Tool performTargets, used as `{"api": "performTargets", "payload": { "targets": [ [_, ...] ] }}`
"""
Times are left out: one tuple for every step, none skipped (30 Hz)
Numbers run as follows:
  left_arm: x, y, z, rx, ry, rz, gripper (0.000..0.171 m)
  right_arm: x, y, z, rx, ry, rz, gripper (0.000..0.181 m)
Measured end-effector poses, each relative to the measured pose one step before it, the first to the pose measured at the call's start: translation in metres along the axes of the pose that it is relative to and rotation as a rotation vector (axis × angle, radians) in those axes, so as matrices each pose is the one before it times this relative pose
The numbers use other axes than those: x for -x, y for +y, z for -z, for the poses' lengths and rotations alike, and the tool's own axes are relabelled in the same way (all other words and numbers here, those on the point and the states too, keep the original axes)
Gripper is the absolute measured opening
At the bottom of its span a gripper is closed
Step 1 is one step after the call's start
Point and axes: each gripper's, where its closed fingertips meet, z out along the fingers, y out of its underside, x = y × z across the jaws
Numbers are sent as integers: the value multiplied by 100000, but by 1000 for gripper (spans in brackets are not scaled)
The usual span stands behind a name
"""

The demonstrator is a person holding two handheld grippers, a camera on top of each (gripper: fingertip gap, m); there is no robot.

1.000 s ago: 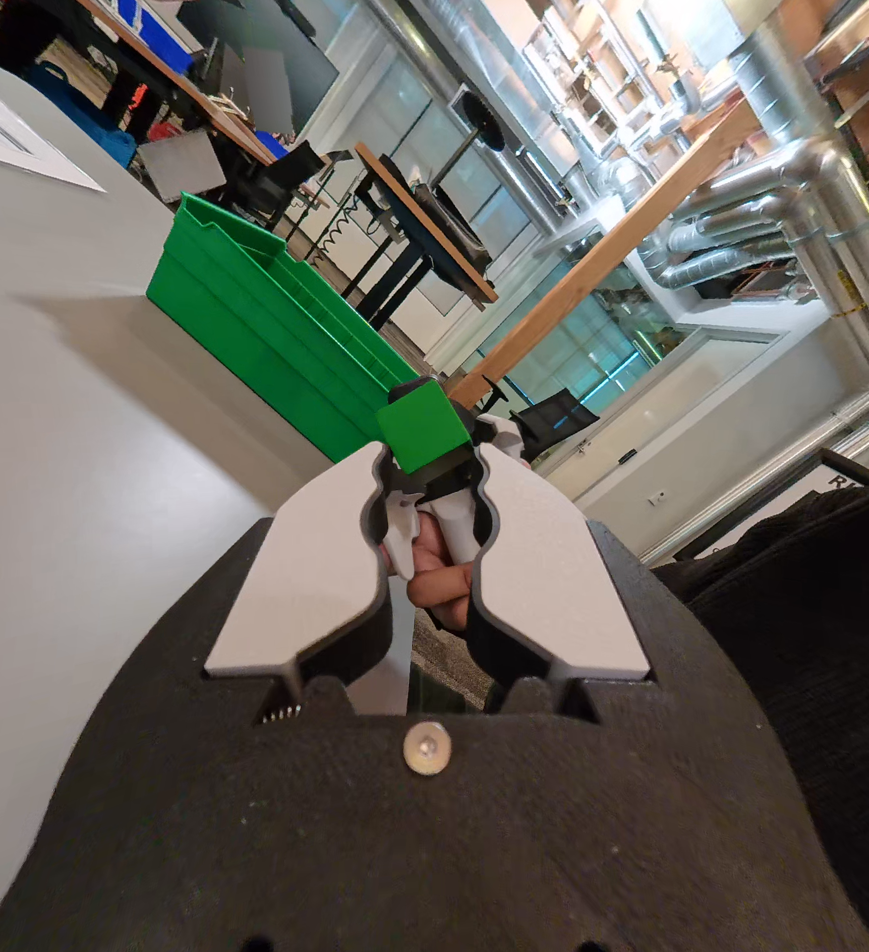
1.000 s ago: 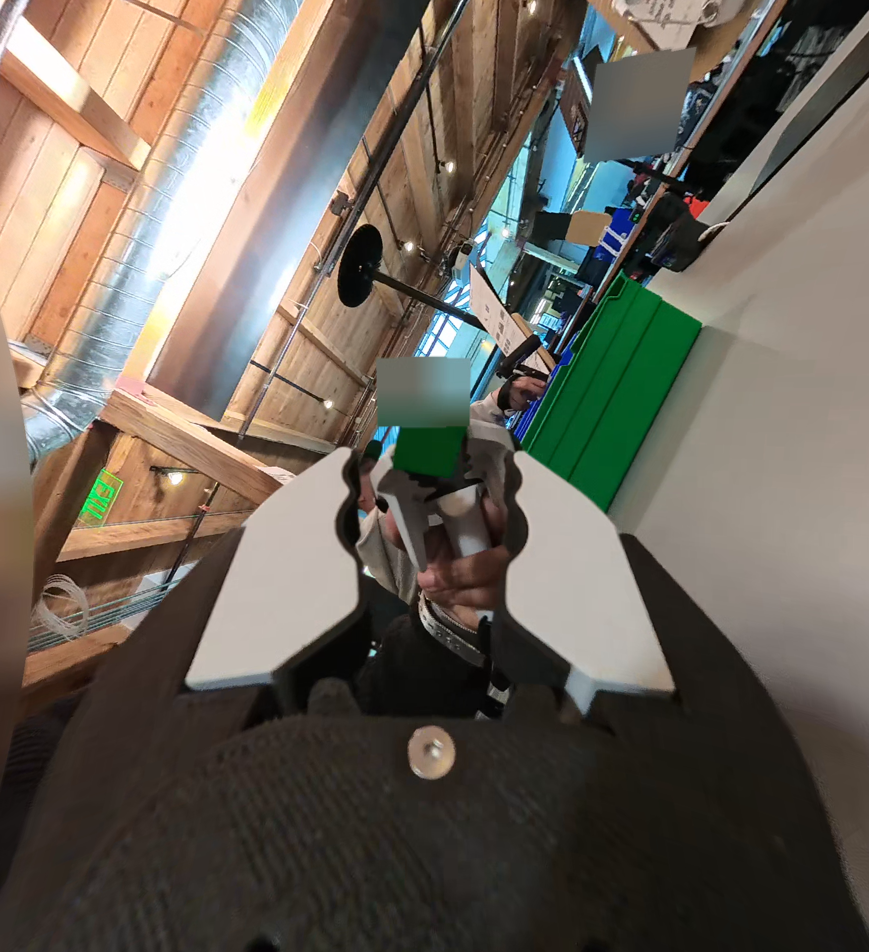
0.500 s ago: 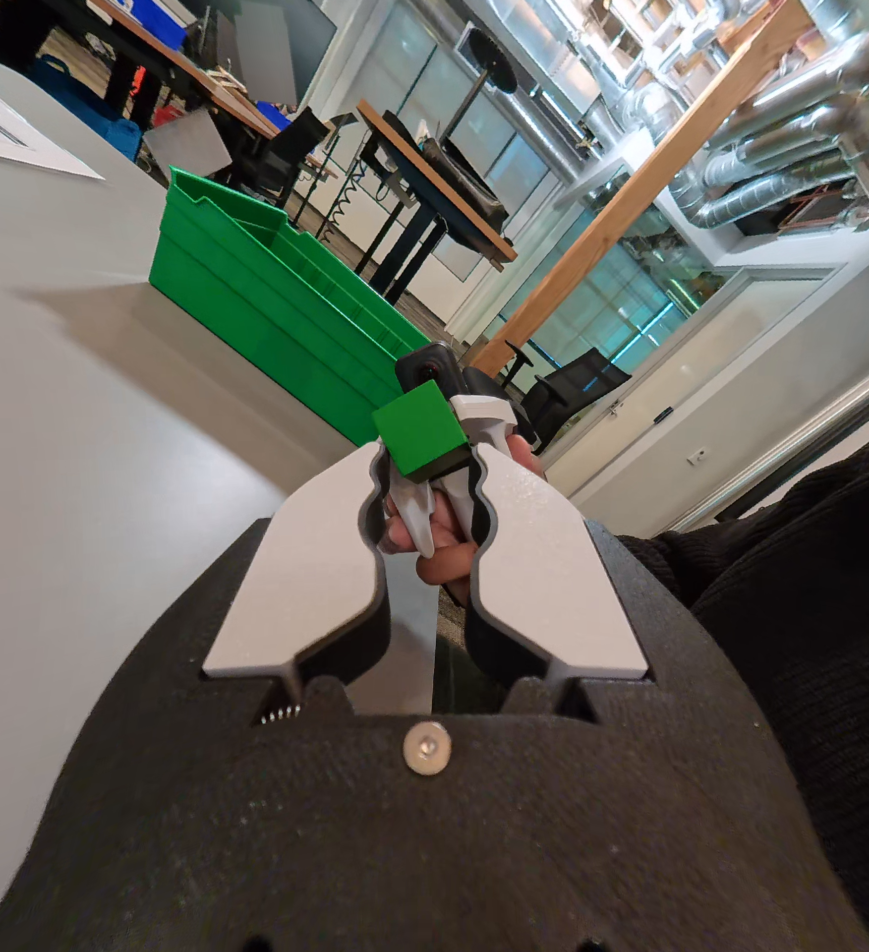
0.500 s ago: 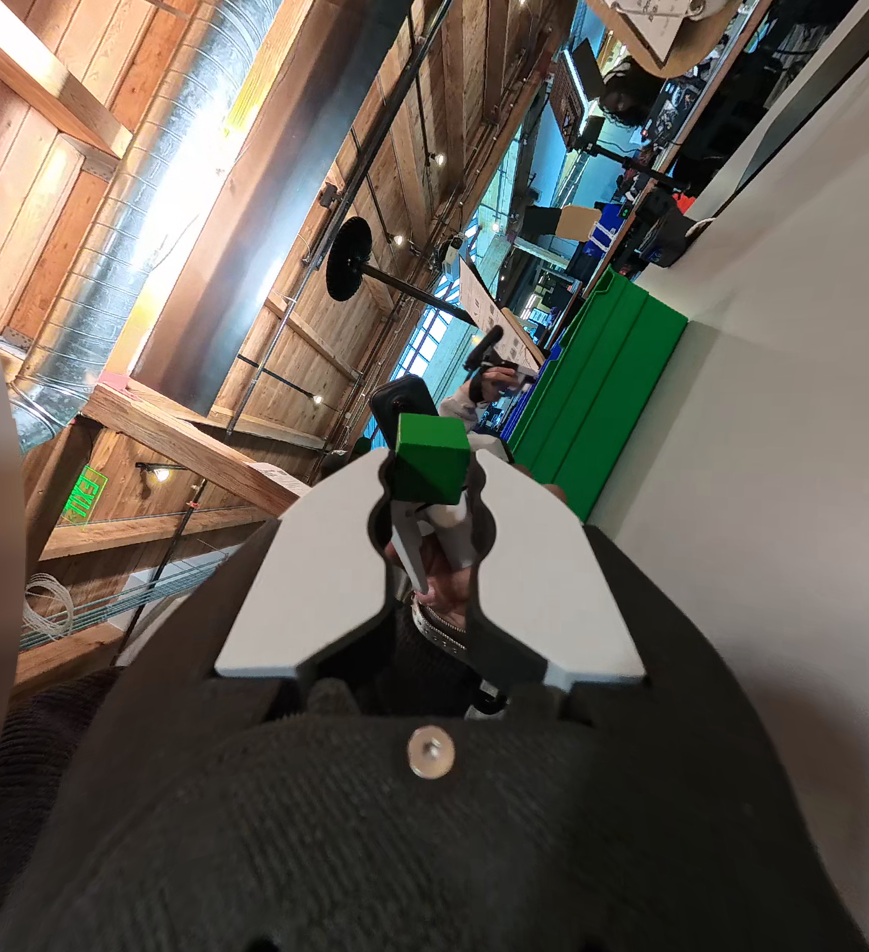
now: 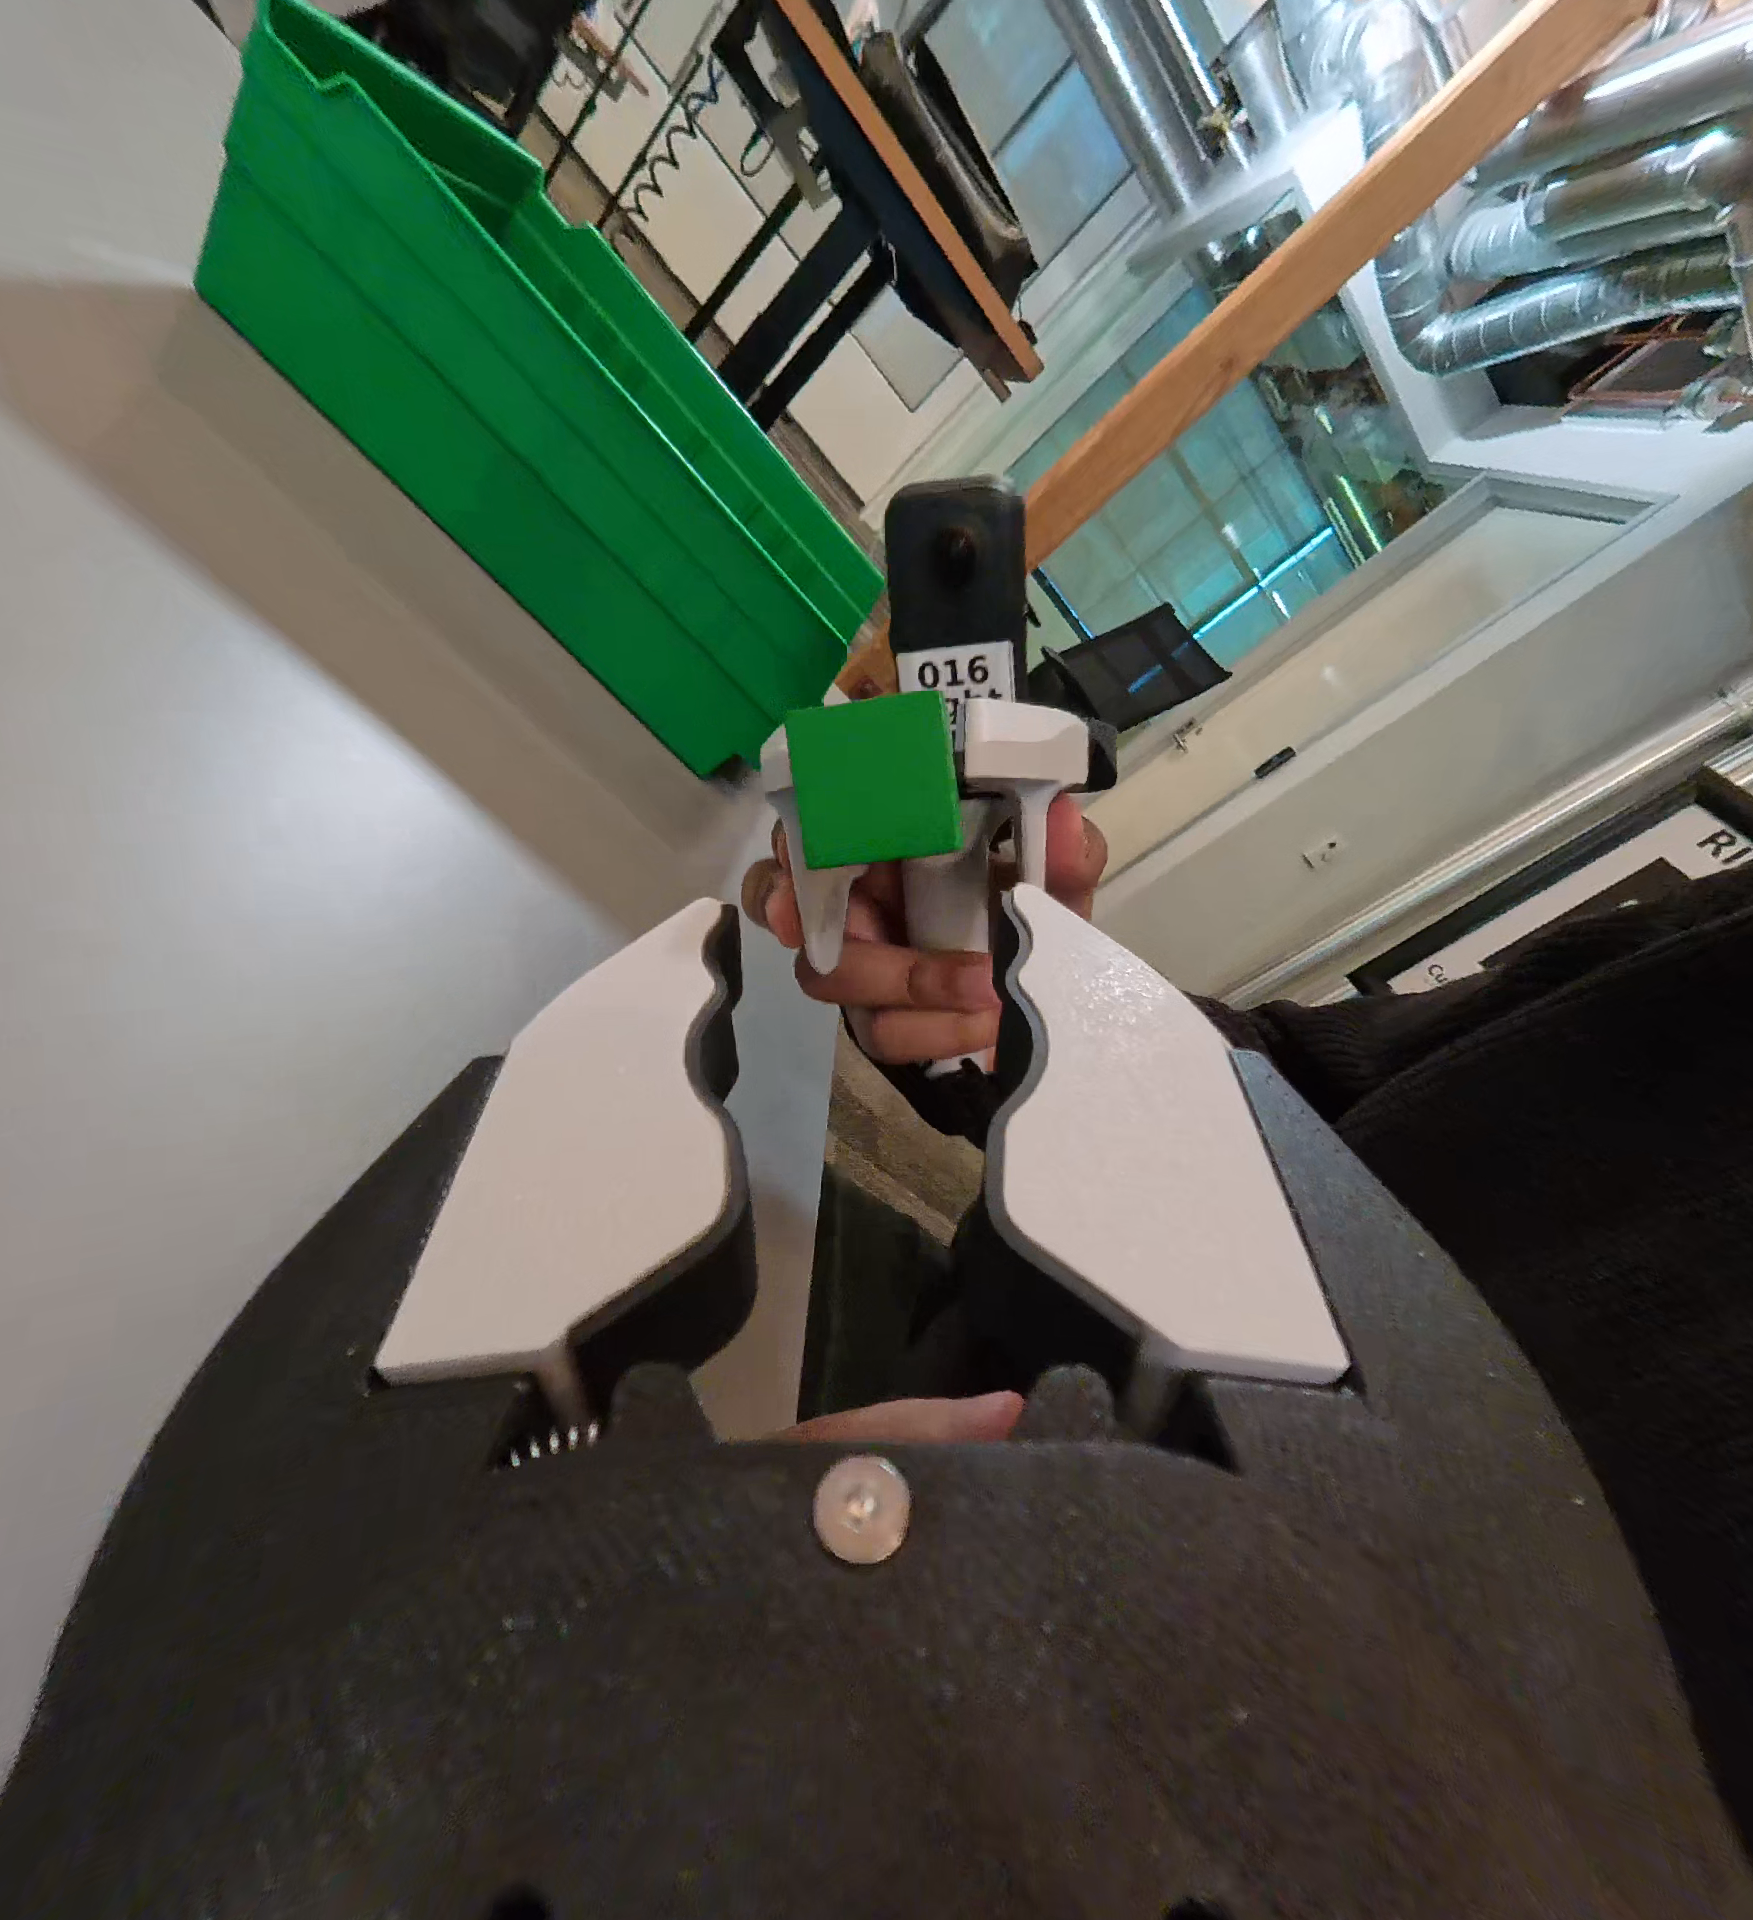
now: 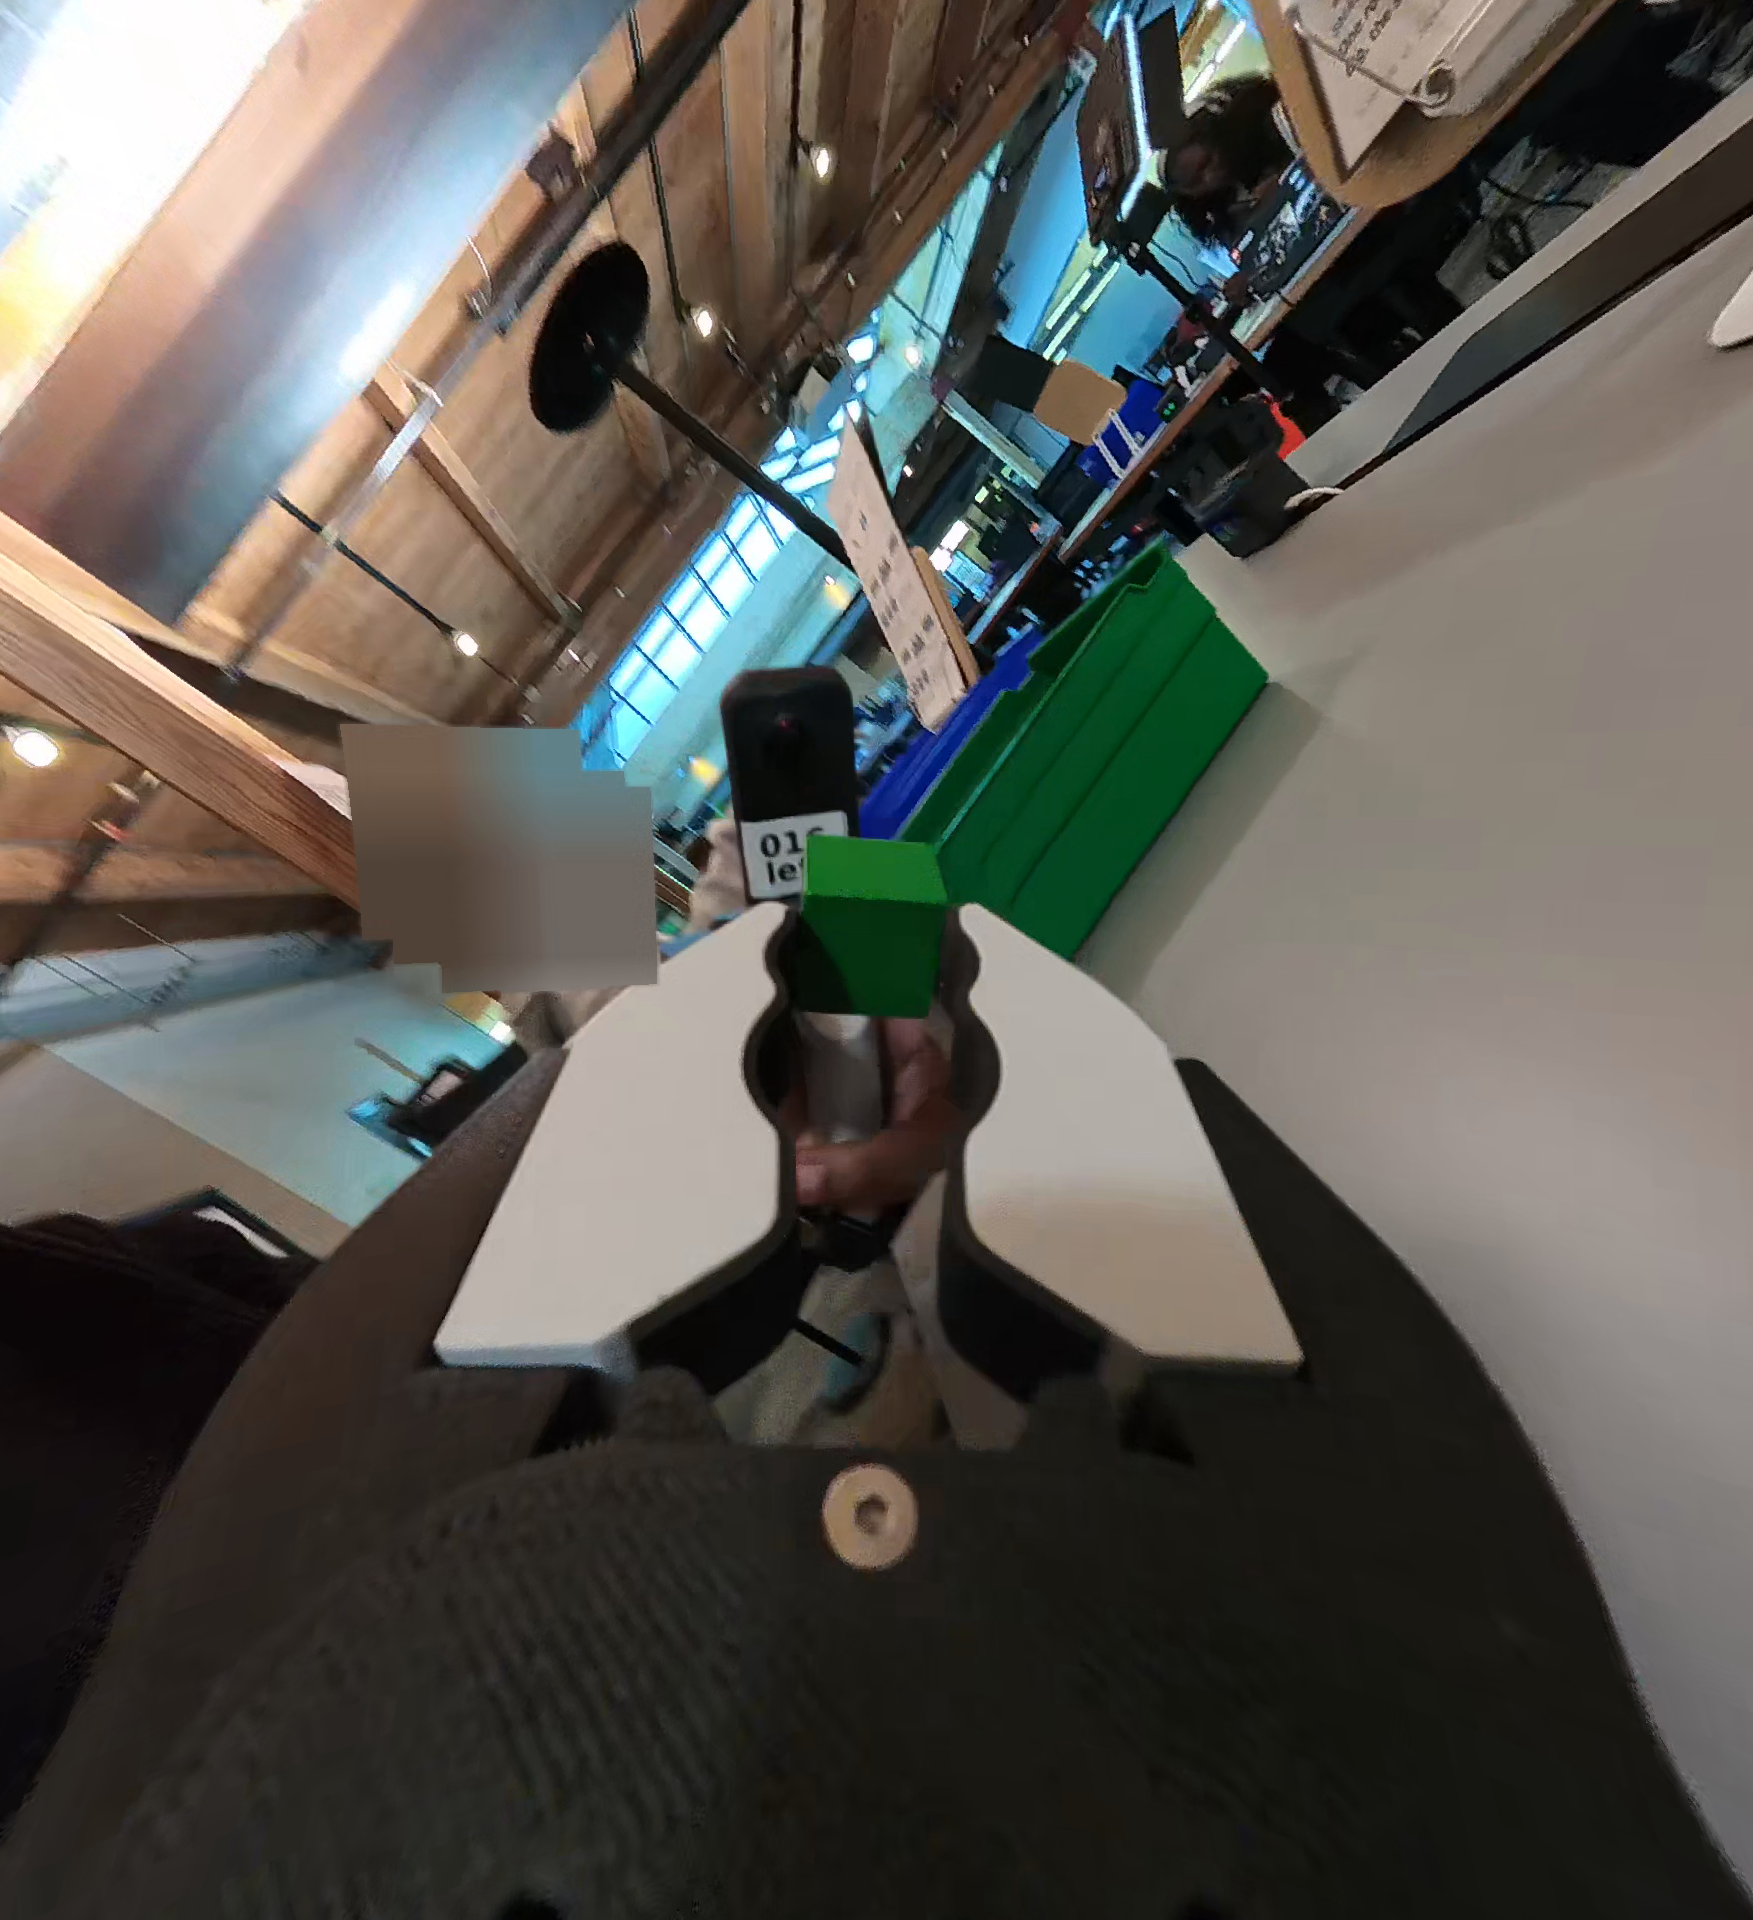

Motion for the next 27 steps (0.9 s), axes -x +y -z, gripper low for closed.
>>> {"api": "performTargets", "payload": {
  "targets": [
    [-85, 38, 39, 322, 1128, 1296, 46, -53, 108, 36, 2118, 1829, 4374, 26],
    [-126, 6, 61, 192, 1390, 1187, 45, -25, 65, 72, 2045, 1579, 4532, 26],
    [-156, -31, 70, -25, 1526, 1074, 44, 15, 78, 91, 2177, 1068, 4242, 26],
    [-126, -18, 89, 25, 1342, 1080, 42, 12, 101, 110, 2319, 706, 3773, 26],
    [-26, -29, 80, -7, 720, 862, 42, -18, 109, 112, 2039, 496, 2931, 26],
    [21, -41, 93, -206, 210, 412, 41, 62, 116, 103, 1910, -546, 1785, 26],
    [71, -18, 72, -12, -182, 249, 41, 147, 46, 87, 1064, -1369, 453, 26],
    [58, 31, 54, 244, -110, 123, 41, 219, 71, 52, 978, -2139, -735, 26],
    [-32, 19, 35, 182, 271, 10, 41, 130, 91, 21, 980, -1668, -913, 26],
    [-49, -1, 17, 40, 273, 76, 40, -34, 58, 13, 441, -179, -469, 26],
    [-49, -10, 2, 24, 243, 22, 40, -37, 138, -31, 879, -50, -204, 27],
    [-57, 8, -2, 80, 226, -125, 40, 0, 180, -54, 1260, -220, -160, 27],
    [-15, 20, 1, 127, -20, -157, 40, -3, 156, -88, 939, 0, -22, 27],
    [14, -3, 2, 37, -211, -267, 39, 34, 141, -74, 768, -192, -40, 27],
    [1, 12, 7, 13, -44, -231, 38, 55, 128, -96, 715, -312, -217, 27],
    [-8, -5, 11, 54, 67, -52, 37, 11, 110, -74, 567, -140, -270, 27],
    [-1, -5, 21, -4, 71, -55, 36, -8, 109, -58, 519, -110, -380, 26],
    [-2, -14, 23, -70, 29, -136, 34, -11, 105, -48, 530, -152, -539, 27],
    [12, -9, 12, -25, -78, -134, 34, -50, 77, -28, 360, 46, -605, 27],
    [18, 7, 21, 100, -123, -134, 33, -37, 29, -20, 93, -41, -603, 27],
    [19, 25, 14, 191, -75, -128, 33, -15, 20, -13, -6, -256, -657, 27],
    [20, 23, -1, 184, -106, -82, 32, -10, -4, 1, -127, -258, -602, 27],
    [5, 21, -12, 129, -35, -66, 31, 22, -3, -1, -128, -322, -519, 27],
    [31, 30, -18, 141, -112, -7, 30, 24, 3, -4, -53, -393, -472, 27],
    [33, 42, -32, 152, -182, -30, 28, 33, 17, -28, 69, -323, -381, 27],
    [40, 48, -29, 199, -240, -29, 27, 16, 56, -25, 200, -143, -173, 26],
    [21, 51, -27, 225, -97, -24, 26, 0, 78, -40, 379, -13, -32, 26]
  ]
}}
